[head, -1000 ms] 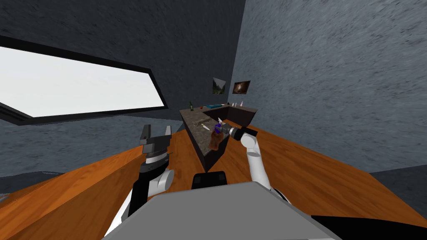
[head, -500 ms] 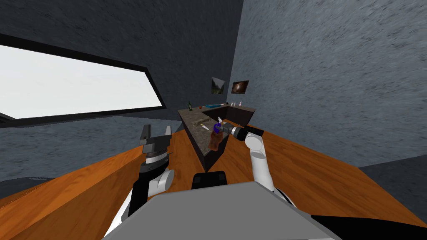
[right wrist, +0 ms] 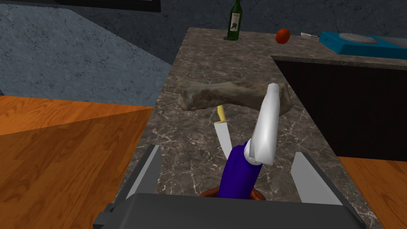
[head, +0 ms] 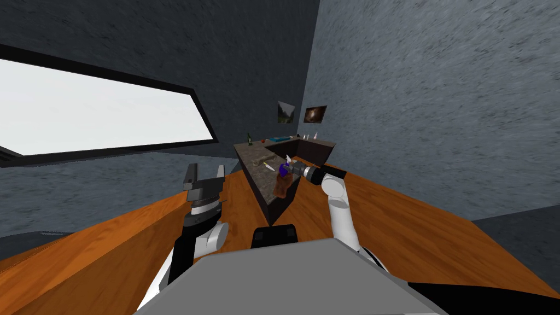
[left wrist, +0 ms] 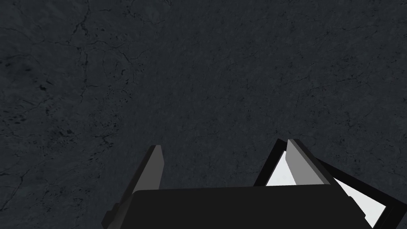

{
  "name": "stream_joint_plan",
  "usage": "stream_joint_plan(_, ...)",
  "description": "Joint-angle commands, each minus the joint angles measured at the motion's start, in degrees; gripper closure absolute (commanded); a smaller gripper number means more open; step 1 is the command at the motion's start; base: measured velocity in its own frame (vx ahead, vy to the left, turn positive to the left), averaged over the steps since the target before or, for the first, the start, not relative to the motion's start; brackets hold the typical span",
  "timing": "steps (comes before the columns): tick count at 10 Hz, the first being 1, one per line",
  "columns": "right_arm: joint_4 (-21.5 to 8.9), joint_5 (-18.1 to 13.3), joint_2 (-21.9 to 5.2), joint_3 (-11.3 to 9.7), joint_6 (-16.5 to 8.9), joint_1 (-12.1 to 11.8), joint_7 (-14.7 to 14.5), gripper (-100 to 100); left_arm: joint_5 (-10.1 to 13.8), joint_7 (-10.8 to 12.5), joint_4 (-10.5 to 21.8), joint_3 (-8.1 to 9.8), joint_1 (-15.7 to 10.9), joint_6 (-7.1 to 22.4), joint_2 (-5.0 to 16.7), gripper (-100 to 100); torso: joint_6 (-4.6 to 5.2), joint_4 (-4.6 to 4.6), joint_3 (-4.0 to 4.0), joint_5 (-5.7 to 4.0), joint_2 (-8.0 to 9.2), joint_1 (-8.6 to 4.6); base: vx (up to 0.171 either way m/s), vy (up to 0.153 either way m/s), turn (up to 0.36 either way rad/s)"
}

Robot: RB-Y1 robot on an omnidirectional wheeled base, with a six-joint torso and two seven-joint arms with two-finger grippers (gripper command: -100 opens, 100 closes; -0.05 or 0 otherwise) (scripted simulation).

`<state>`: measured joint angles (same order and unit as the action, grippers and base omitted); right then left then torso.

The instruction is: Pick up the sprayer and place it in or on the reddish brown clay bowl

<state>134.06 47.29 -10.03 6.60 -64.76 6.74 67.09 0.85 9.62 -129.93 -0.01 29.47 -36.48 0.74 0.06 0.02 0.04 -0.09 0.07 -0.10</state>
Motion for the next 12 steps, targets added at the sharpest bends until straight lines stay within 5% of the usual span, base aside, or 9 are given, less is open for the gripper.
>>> stream_joint_plan(1,0.0,0.0,0.0,0.0,0.0,0.0,0.0,-100,0.0,0.0,0.0,0.0,0.0,0.0,0.0,0,0.0,0.0,0.0,0.0,0.0,0.0,0.0,0.0,0.0)
stream_joint_plan(3,0.0,0.0,0.0,0.0,0.0,0.0,0.0,-100,0.0,0.0,0.0,0.0,0.0,0.0,0.0,0,0.01,0.0,0.0,0.01,0.01,0.04,-0.001,0.004,-0.011)
stream_joint_plan(5,-4.38,0.7,0.43,-0.57,1.46,4.58,-1.47,-100,0.0,0.0,0.0,0.0,0.0,0.0,0.0,0,0.02,0.03,0.08,0.0,0.15,0.02,-0.069,-0.002,-0.129)
stream_joint_plan(8,-9.92,1.39,0.87,-1.14,2.91,9.08,-2.95,-100,0.0,0.0,0.0,0.01,0.0,0.0,0.0,0,0.03,0.05,0.14,-0.02,0.25,-0.08,-0.064,-0.018,-0.086)
stream_joint_plan(10,-12.94,1.39,0.87,-1.14,2.91,9.84,-2.95,-100,0.0,0.0,0.0,0.0,-0.01,0.0,0.0,0,-0.01,0.04,0.08,0.0,0.13,0.02,-0.015,0.002,0.023)
stream_joint_plan(12,-16.65,2.09,1.3,-1.71,4.36,14.21,-4.42,-100,0.0,0.0,0.0,0.0,0.0,0.0,0.0,0,0.02,0.03,0.07,0.0,0.13,0.02,-0.056,-0.004,-0.129)
